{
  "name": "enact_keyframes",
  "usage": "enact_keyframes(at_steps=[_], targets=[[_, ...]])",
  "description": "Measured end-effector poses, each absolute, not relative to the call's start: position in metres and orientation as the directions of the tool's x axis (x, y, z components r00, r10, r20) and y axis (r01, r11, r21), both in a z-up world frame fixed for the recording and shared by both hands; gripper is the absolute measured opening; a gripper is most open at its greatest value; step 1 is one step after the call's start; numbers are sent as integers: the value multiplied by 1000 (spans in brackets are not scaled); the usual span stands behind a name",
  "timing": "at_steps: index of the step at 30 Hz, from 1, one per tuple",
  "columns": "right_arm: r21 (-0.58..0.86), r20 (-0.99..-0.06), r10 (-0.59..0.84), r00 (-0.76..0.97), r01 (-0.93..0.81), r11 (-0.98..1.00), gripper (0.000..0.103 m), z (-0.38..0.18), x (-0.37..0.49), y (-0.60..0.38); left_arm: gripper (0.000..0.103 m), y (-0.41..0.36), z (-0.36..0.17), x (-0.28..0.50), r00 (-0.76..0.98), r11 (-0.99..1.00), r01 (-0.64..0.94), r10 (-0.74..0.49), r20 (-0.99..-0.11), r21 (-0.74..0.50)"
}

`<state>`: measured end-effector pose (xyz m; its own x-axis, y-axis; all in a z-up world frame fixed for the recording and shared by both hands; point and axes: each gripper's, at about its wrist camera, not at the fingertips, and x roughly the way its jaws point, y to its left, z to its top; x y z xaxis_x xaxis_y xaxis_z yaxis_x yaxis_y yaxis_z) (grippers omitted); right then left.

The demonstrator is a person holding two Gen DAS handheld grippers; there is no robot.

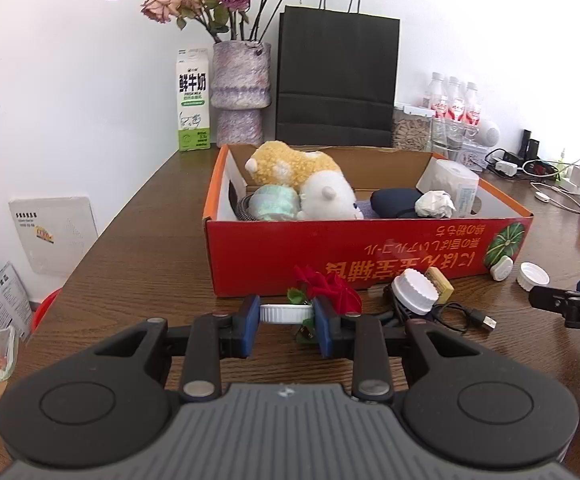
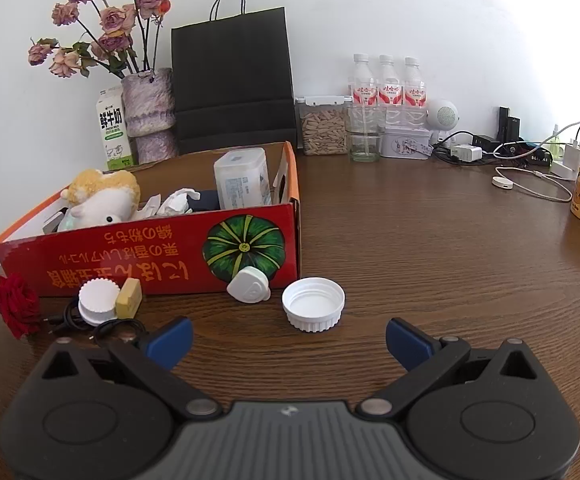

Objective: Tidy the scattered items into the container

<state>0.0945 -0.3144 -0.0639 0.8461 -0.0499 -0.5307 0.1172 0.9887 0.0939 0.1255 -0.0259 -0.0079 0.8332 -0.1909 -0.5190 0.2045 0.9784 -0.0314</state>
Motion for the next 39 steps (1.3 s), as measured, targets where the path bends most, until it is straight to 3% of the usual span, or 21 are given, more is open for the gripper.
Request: enact_keyframes(at_steps=[6, 17, 27, 30, 32, 34, 35, 36, 39], targets=[[99, -534, -49, 844, 120, 988, 103, -65, 95, -314, 30, -22, -2, 121, 864, 983, 179, -175, -473, -39], [100, -535, -49, 843, 121, 988, 103, -65, 95, -314, 29, -10, -16, 126, 842, 989, 136, -150, -518, -65], [99, -539, -50, 841, 123, 988, 103, -65, 95, -314, 63, 12, -28, 120, 838, 998, 51, -59, -542, -30], [99, -539, -52, 840, 124, 987, 103, -66, 95, -314, 63, 14, -33, 124, 817, 1000, 19, -19, -576, -6], [98, -541, -52, 839, 125, 987, 103, -66, 95, -314, 57, 14, -37, 126, 801, 1000, 11, -6, -598, 4], [98, -542, -52, 839, 125, 987, 103, -66, 95, -314, 26, 14, -37, 121, 805, 1000, 12, -5, -593, 7], [98, -542, -52, 839, 124, 987, 103, -66, 95, -315, 20, 14, -35, 119, 804, 1000, 16, -16, -594, -6], [97, -543, -52, 838, 124, 987, 103, -66, 95, -315, 7, 15, -35, 118, 806, 1000, 19, -27, -591, -20], [98, -543, -52, 838, 125, 987, 103, -66, 95, -315, 5, 17, -33, 114, 814, 999, 23, -42, -580, -40]])
